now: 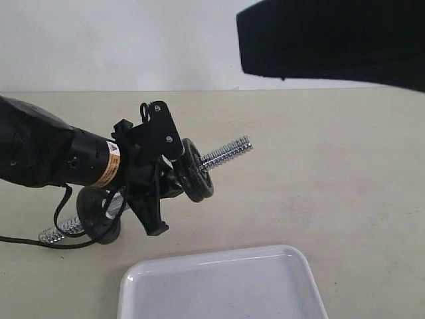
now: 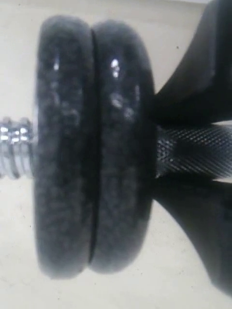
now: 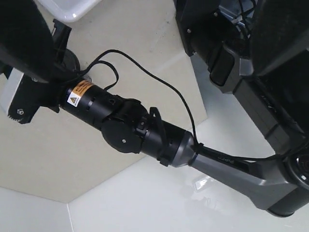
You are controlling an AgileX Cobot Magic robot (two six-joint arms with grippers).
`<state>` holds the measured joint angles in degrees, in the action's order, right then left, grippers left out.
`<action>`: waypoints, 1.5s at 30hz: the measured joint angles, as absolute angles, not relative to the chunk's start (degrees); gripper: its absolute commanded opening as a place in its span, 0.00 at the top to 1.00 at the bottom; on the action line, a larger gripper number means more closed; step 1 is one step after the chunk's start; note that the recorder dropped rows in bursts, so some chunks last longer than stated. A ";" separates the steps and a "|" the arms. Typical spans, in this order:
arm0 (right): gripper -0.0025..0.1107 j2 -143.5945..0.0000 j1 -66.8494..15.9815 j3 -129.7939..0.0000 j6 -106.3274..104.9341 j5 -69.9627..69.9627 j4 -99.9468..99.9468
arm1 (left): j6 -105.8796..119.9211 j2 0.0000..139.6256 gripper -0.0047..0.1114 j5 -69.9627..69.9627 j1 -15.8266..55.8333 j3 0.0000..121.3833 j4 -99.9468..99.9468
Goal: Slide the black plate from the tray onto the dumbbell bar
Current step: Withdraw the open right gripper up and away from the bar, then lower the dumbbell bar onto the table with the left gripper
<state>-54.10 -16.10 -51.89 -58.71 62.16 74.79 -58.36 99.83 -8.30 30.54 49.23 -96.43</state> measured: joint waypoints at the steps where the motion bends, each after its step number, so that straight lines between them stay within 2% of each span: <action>1: 0.05 -54.10 -16.10 -51.89 -58.71 62.19 74.76 | -58.36 100.64 0.92 -8.43 30.53 49.74 -96.43; 13: 0.05 -54.10 -16.10 -51.89 -58.69 62.97 74.04 | -58.23 106.16 0.92 -9.28 32.33 54.82 -96.43; 26: 0.05 -54.10 -16.10 -51.89 -58.59 63.90 73.93 | -58.12 110.85 0.92 -10.90 33.10 55.22 -96.43; 45: 0.05 -54.10 -16.10 -51.89 -58.69 64.27 73.93 | -58.42 110.84 0.92 -11.03 33.10 55.22 -96.43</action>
<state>-54.10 -16.10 -51.89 -58.69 64.27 73.93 -58.42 110.84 -11.03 33.10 55.22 -96.43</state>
